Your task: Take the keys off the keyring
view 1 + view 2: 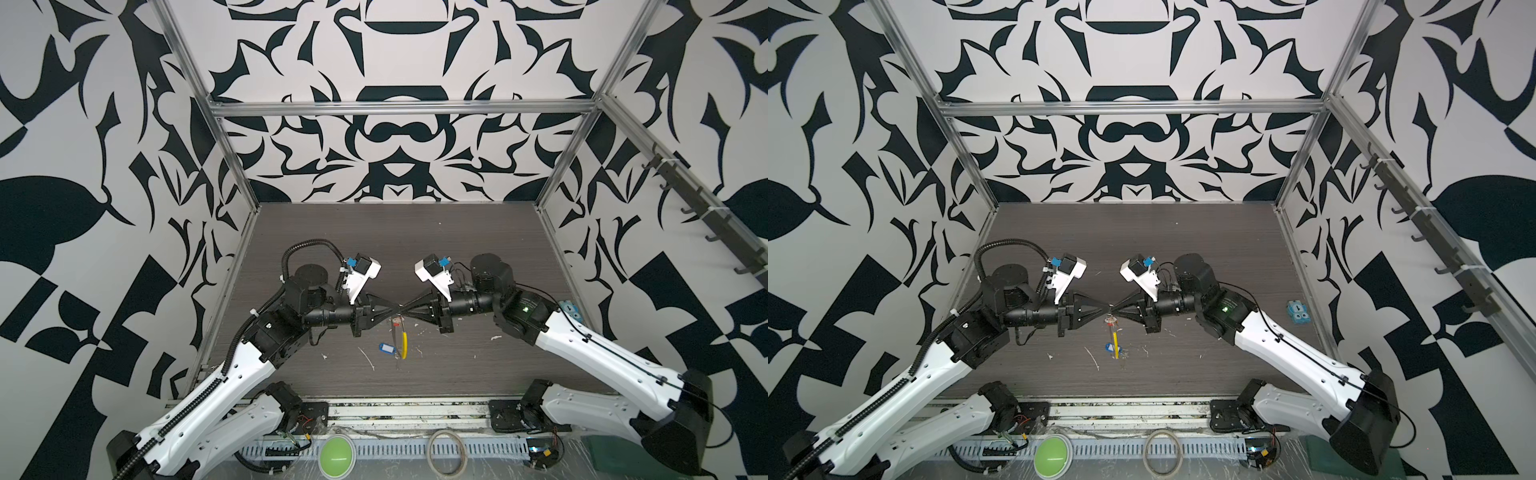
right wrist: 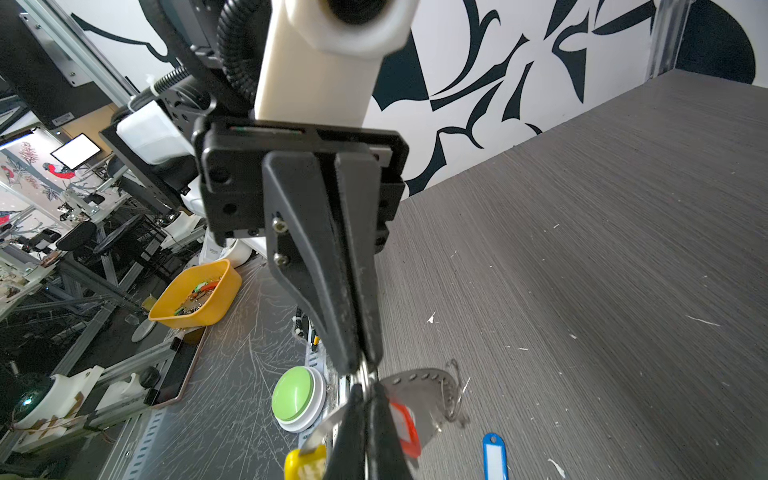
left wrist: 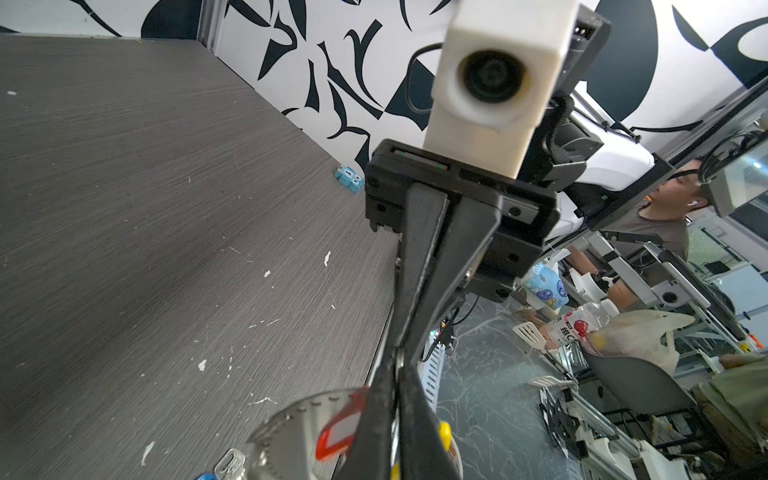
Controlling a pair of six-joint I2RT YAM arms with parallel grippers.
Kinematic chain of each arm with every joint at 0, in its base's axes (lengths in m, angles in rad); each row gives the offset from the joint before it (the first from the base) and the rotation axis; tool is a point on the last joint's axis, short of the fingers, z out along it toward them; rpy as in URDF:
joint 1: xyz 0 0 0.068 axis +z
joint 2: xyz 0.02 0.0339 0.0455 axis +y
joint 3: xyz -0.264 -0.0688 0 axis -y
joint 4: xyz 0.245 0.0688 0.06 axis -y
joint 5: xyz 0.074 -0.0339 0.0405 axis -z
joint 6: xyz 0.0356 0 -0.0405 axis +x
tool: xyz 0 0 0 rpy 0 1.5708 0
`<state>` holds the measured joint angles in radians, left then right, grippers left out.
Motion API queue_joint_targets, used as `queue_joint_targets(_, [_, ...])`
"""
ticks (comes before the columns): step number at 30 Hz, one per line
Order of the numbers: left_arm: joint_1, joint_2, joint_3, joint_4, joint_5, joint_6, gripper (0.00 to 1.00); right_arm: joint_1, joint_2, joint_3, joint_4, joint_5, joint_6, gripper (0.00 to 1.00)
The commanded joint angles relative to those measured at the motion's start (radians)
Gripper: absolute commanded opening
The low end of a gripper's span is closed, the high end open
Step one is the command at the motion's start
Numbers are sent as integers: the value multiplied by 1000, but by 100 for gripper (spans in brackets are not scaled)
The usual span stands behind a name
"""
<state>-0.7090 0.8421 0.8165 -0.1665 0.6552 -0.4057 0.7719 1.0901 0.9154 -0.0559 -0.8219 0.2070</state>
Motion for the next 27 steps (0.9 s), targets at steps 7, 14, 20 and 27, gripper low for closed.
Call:
queue_joint_targets(7, [0, -55, -61, 167, -55, -56, 0, 1, -102, -23, 139, 128, 35, 29])
queue_joint_targets(14, [0, -141, -154, 369, -164, -140, 0, 4, -214, -126, 288, 256, 119, 38])
queue_joint_targets(20, [0, -165, -175, 397, -225, -185, 0, 18, -195, -154, 327, 282, 141, 38])
queue_joint_targets(27, [-1, -178, -190, 426, -198, -204, 0, 41, -148, -165, 409, 262, 158, 45])
